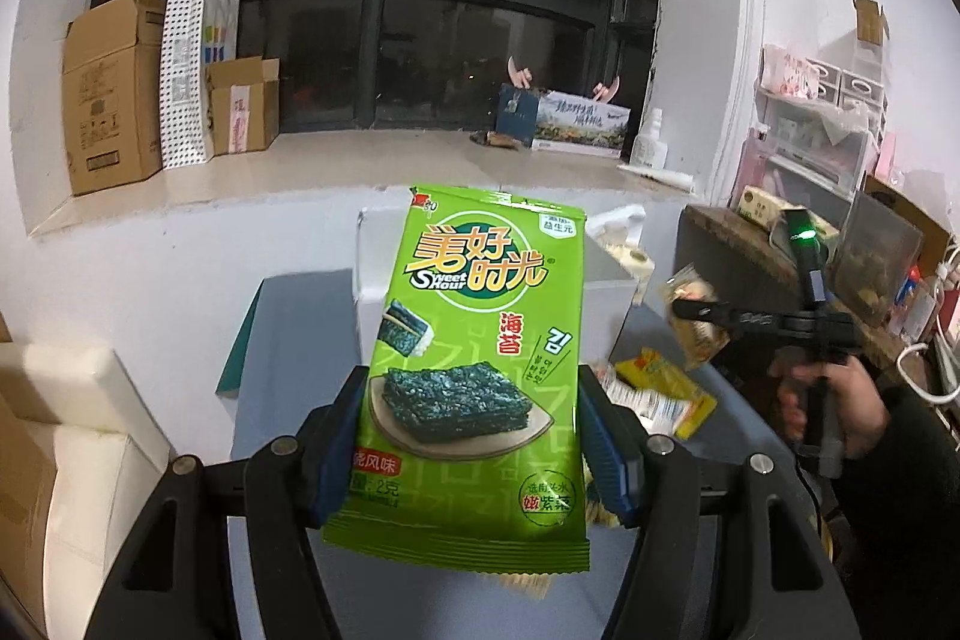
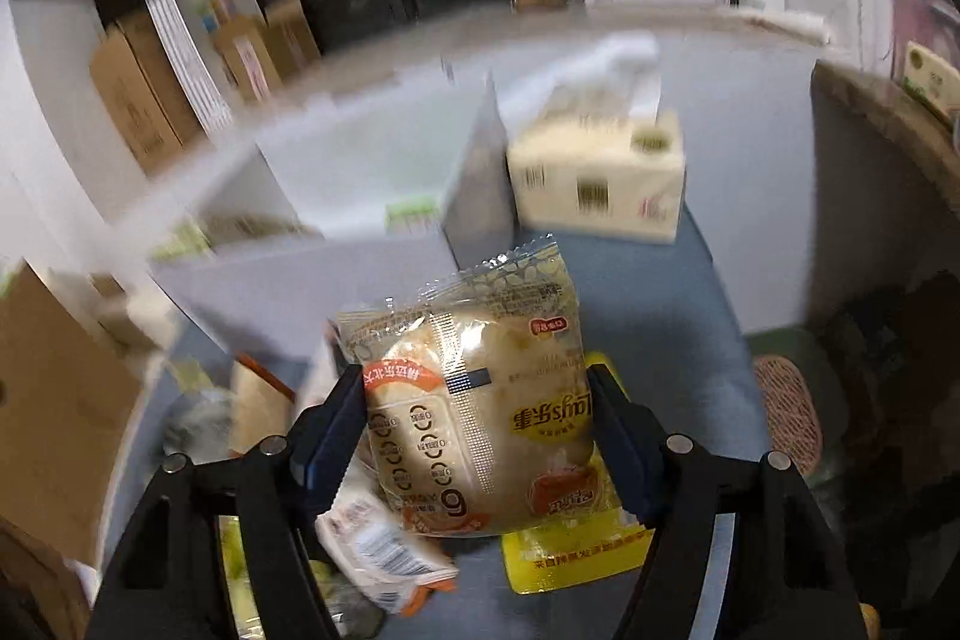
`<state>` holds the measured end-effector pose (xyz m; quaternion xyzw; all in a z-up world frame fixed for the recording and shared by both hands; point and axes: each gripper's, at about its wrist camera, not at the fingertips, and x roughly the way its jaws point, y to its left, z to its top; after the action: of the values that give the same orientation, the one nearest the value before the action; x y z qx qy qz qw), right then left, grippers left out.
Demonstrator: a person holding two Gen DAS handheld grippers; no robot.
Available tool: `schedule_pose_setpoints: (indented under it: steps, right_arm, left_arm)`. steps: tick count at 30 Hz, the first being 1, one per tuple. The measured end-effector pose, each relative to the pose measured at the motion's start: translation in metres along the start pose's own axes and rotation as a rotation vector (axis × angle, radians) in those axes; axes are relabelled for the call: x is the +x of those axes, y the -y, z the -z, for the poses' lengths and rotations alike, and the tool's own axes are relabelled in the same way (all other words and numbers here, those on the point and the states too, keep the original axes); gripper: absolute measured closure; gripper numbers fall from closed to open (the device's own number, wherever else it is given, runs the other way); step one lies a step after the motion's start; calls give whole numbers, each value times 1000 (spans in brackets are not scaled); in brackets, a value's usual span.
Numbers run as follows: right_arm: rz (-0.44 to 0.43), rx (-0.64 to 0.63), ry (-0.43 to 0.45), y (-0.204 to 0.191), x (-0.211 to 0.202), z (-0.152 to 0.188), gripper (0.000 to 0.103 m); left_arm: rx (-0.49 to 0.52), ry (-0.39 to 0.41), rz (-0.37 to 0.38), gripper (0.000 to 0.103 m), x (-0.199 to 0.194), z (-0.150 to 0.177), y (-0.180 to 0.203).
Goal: Organize snacks
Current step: 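Carry the seaweed packet into the box with the left gripper while the right carries a bread bag, then withdraw both grippers from the white box back over the snack pile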
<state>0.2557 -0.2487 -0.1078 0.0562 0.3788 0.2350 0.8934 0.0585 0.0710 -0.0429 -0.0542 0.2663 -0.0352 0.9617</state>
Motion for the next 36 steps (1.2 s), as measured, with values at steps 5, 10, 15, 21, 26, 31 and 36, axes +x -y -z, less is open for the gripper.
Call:
schedule_pose_setpoints:
  steps: [5, 10, 15, 21, 26, 31, 36]
  right_arm:
    - [-82, -22, 71, -27, -24, -39, 27]
    - [-95, -80, 47, -54, 11, -76, 27]
    - [-92, -59, -17, -57, 55, -102, 27]
    - [-77, -63, -69, -59, 103, -129, 26]
    - [-61, -53, -101, -54, 128, -133, 4]
    - [-65, -30, -116, -41, 131, -123, 0]
    - [-109, -39, -100, -43, 109, -118, 0]
  left_arm:
    - [-17, 7, -13, 34, 43, -45, 3]
    - [-13, -15, -27, 33, 105, -95, 11]
    - [-18, -74, -51, 33, 168, -129, 10]
    - [13, -199, -133, 22, 238, -140, 3]
    - [7, -260, -189, 0, 258, -136, -11]
    - [13, -283, -188, 0, 254, -126, -16]
    - [-6, -267, -158, 0, 231, -119, -18]
